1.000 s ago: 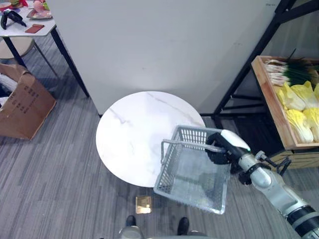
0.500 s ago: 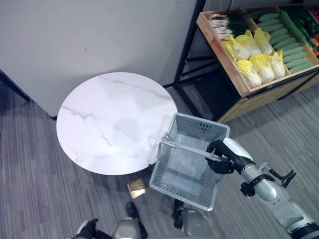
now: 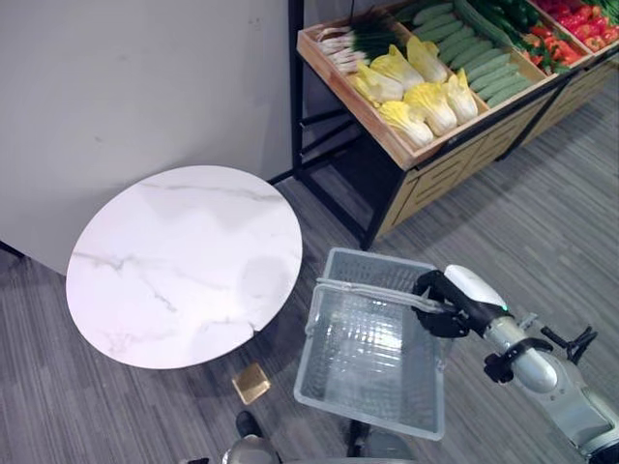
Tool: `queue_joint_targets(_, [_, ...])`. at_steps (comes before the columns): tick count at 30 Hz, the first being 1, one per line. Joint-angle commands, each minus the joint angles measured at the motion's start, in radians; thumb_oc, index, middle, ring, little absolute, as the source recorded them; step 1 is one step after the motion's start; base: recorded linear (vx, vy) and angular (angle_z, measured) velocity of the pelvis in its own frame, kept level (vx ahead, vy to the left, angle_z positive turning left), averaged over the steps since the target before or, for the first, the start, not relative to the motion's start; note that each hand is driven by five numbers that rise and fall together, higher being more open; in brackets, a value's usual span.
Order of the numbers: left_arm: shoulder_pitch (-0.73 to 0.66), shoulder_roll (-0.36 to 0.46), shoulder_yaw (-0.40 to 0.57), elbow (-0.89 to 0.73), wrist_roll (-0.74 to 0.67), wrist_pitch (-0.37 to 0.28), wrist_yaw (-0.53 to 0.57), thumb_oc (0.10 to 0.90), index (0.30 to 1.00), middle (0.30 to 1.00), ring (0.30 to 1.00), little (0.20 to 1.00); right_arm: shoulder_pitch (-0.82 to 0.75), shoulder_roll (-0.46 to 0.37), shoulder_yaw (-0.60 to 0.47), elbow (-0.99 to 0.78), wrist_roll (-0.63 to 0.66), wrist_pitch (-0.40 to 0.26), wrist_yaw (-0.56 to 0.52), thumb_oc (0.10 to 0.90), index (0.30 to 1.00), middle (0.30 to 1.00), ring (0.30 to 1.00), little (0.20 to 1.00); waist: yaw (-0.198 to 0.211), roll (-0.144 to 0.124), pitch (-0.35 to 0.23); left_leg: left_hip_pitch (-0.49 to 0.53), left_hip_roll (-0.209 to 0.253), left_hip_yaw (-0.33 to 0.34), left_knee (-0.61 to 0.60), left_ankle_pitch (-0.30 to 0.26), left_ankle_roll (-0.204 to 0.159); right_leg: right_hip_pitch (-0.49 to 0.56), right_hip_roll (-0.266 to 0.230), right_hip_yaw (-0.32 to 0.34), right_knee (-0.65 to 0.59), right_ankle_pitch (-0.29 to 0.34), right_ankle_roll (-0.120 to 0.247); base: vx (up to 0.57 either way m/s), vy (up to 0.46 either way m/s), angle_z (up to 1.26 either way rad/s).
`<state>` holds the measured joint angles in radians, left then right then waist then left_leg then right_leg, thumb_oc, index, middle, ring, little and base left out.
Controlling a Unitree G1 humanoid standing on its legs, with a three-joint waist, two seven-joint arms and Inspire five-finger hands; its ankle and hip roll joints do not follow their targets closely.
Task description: Get the vegetables into the basket
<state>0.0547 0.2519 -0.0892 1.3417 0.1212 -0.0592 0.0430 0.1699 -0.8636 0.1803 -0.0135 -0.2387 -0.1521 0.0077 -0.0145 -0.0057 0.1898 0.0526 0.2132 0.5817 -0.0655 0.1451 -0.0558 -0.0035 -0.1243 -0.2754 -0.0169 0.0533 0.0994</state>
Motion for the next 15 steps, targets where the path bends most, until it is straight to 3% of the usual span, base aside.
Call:
queue_joint_targets(1, [-0.085, 0.017, -0.003, 0.022, 0.014, -0.019, 0.018, 0.900, 1.000, 1.000, 1.000, 1.000, -0.101, -0.014, -0.137, -0.186, 0.031, -0.115, -0.076, 0.400, 0.300, 0.300, 0.300, 0.300, 0.015, -0.019, -0.013, 0.028, 0.034, -0.043, 0.044, -0.030, -0.095, 0.000, -0.005, 0.002, 0.046, -0.001, 0.019, 0.01, -0.145, -0.05])
queue_joint_targets(5, [-0.091, 0.015, 0.005, 0.017, 0.002, -0.016, 0.029, 0.900, 1.000, 1.000, 1.000, 1.000, -0.100, -0.024, -0.139, -0.187, 0.029, -0.118, -0.082, 0.400, 0.300, 0.300, 0.300, 0.300, 0.017, -0.019, 0.003, 0.000, 0.060, -0.091, 0.138, -0.043, -0.114, 0.012, 0.018, 0.024, 0.041, -0.016, -0.004, -0.01, -0.184, -0.07])
queue_joint_targets(6, [-0.096, 0.010, 0.007, 0.011, -0.017, -0.020, 0.038, 0.900, 1.000, 1.000, 1.000, 1.000, -0.126, -0.031, -0.124, -0.181, 0.031, -0.118, -0.088, 0.400, 0.300, 0.300, 0.300, 0.300, 0.034, -0.022, 0.014, -0.042, 0.020, -0.211, 0.149, -0.027, -0.091, -0.004, 0.025, 0.046, 0.039, -0.001, -0.020, -0.05, -0.119, -0.33])
queue_joint_targets(7, [-0.092, 0.006, 0.002, 0.007, -0.029, -0.029, 0.042, 0.900, 1.000, 1.000, 1.000, 1.000, -0.151, -0.033, -0.104, -0.156, 0.033, -0.116, -0.092, 0.400, 0.300, 0.300, 0.300, 0.300, 0.061, -0.026, 0.020, -0.068, -0.036, -0.345, 0.128, -0.056, -0.066, -0.009, 0.032, 0.082, 0.034, -0.002, -0.022, -0.05, -0.085, -0.25])
queue_joint_targets(11, [-0.086, 0.008, 0.007, 0.008, -0.051, -0.031, 0.047, 0.900, 1.000, 1.000, 1.000, 1.000, -0.174, -0.028, -0.084, -0.155, 0.041, -0.120, -0.091, 0.400, 0.300, 0.300, 0.300, 0.300, 0.071, -0.033, 0.013, -0.099, -0.050, -0.447, 0.066, -0.037, -0.055, -0.016, 0.043, 0.136, 0.036, 0.006, -0.022, 0.06, -0.024, -0.94])
queue_joint_targets(12, [-0.087, 0.009, 0.007, 0.013, -0.051, -0.031, 0.051, 0.900, 1.000, 1.000, 1.000, 1.000, -0.189, -0.031, -0.068, -0.146, 0.043, -0.124, -0.089, 0.400, 0.300, 0.300, 0.300, 0.300, 0.094, -0.040, 0.019, -0.128, -0.059, -0.522, 0.051, -0.014, -0.051, -0.013, 0.053, 0.169, 0.046, 0.003, -0.026, 0.13, 0.014, -0.33])
queue_joint_targets(13, [-0.085, 0.010, 0.007, 0.013, -0.053, -0.033, 0.051, 0.900, 1.000, 1.000, 1.000, 1.000, -0.196, -0.030, -0.060, -0.143, 0.046, -0.126, -0.088, 0.400, 0.300, 0.300, 0.300, 0.300, 0.100, -0.041, 0.021, -0.130, -0.069, -0.552, 0.051, -0.017, -0.048, -0.011, 0.058, 0.184, 0.046, 0.000, -0.027, 0.10, 0.015, -0.41])
queue_joint_targets(15, [-0.079, 0.013, 0.012, 0.013, -0.056, -0.035, 0.052, 0.900, 1.000, 1.000, 1.000, 1.000, -0.203, -0.024, -0.047, -0.140, 0.052, -0.127, -0.081, 0.400, 0.300, 0.300, 0.300, 0.300, 0.103, -0.042, 0.020, -0.116, -0.079, -0.565, 0.045, -0.028, -0.043, -0.005, 0.064, 0.204, 0.045, -0.004, -0.025, 0.08, 0.117, -0.74])
